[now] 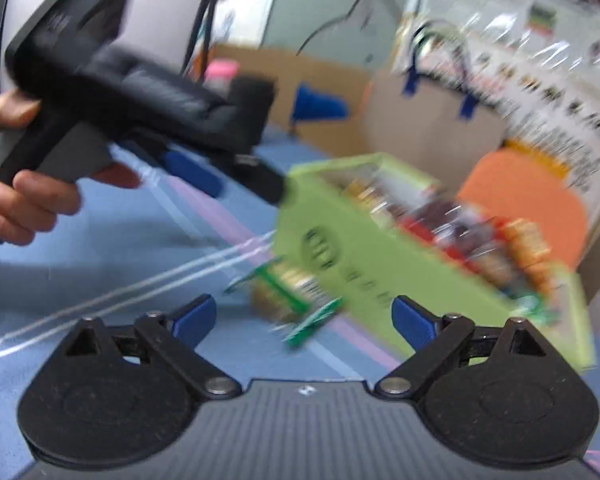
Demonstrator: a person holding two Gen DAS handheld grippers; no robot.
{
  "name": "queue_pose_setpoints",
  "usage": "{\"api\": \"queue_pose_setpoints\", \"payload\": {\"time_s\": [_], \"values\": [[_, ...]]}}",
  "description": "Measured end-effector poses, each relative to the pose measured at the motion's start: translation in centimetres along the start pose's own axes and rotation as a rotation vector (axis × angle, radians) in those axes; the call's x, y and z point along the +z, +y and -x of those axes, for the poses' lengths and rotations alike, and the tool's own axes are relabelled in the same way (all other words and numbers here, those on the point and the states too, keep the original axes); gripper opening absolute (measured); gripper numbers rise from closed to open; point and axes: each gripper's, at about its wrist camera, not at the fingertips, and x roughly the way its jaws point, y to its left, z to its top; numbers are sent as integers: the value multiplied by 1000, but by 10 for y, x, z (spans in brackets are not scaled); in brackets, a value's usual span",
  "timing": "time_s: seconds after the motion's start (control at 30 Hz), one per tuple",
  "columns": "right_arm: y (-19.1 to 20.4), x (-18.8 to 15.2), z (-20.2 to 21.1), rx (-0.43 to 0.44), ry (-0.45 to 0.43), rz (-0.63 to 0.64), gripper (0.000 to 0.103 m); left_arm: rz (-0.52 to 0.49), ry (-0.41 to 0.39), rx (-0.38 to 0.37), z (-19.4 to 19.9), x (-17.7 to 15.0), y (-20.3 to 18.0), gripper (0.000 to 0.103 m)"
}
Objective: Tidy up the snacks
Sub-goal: 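Grasp the biscuit pack with green band using the left tool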
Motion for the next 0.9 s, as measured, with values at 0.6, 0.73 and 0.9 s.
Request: {"api": "queue_pose_setpoints", "payload": {"time_s": [0.6,0.73,0.9], "values": [[30,-28,21,83,81,-226,94,-253,229,-29,-45,-34,-52,48],[49,-62,60,53,72,-324,94,-376,276,-95,-44,-66,-91,52],[66,-85,102,-4,42,-378,93,-522,249,-79,-35,-98,-132,49]]}}
